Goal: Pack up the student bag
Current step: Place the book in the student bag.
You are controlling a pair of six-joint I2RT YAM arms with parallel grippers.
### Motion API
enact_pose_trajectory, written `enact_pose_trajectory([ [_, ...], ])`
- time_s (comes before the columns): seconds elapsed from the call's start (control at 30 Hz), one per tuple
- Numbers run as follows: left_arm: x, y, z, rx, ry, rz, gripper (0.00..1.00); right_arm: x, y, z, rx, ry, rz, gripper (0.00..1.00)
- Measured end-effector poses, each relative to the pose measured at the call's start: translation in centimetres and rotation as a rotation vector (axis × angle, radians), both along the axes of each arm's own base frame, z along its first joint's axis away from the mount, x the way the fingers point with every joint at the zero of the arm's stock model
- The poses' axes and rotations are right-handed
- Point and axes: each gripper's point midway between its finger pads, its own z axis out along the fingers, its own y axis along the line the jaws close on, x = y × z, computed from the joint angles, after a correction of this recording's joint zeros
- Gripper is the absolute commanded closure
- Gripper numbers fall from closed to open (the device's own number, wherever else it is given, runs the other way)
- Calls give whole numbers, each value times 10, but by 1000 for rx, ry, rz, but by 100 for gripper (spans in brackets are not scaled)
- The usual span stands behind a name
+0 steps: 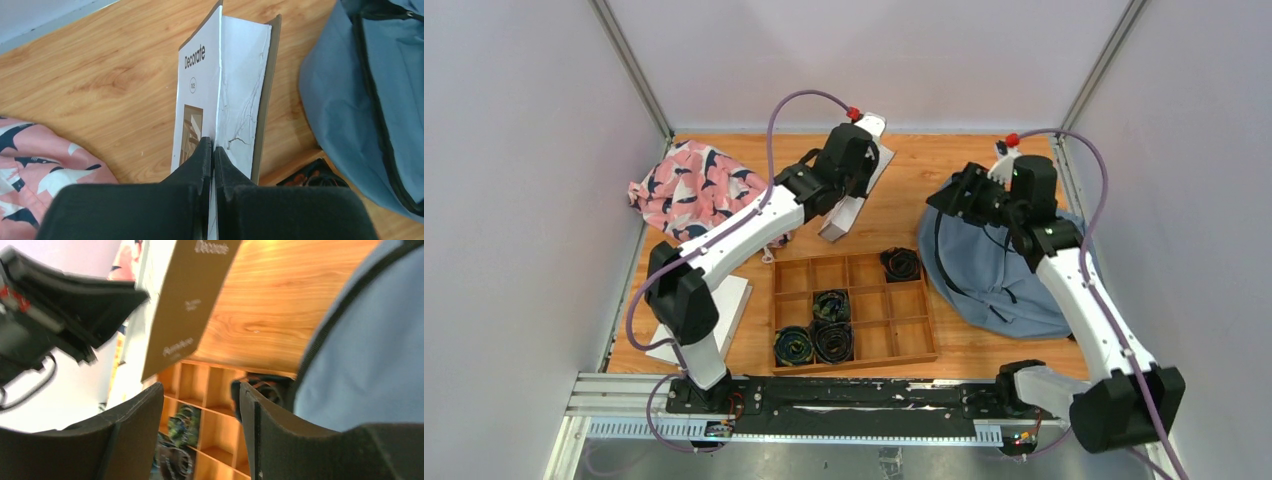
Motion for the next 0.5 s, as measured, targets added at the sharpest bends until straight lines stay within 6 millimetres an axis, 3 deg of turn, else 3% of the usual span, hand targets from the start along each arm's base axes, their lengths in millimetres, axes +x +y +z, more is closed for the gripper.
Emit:
enact_pose_trajectory([
  [0.13,-12,-3,2,-36,-10,-62,100,27,25,12,88,47,22,32],
  [0.27,-20,-5,-13,-41,5,-107,100,54,37,7,156,128,2,27],
  [0.5,-28,-13,-35,-67,37,-156,100,74,60,-4,176,209,-4,17],
])
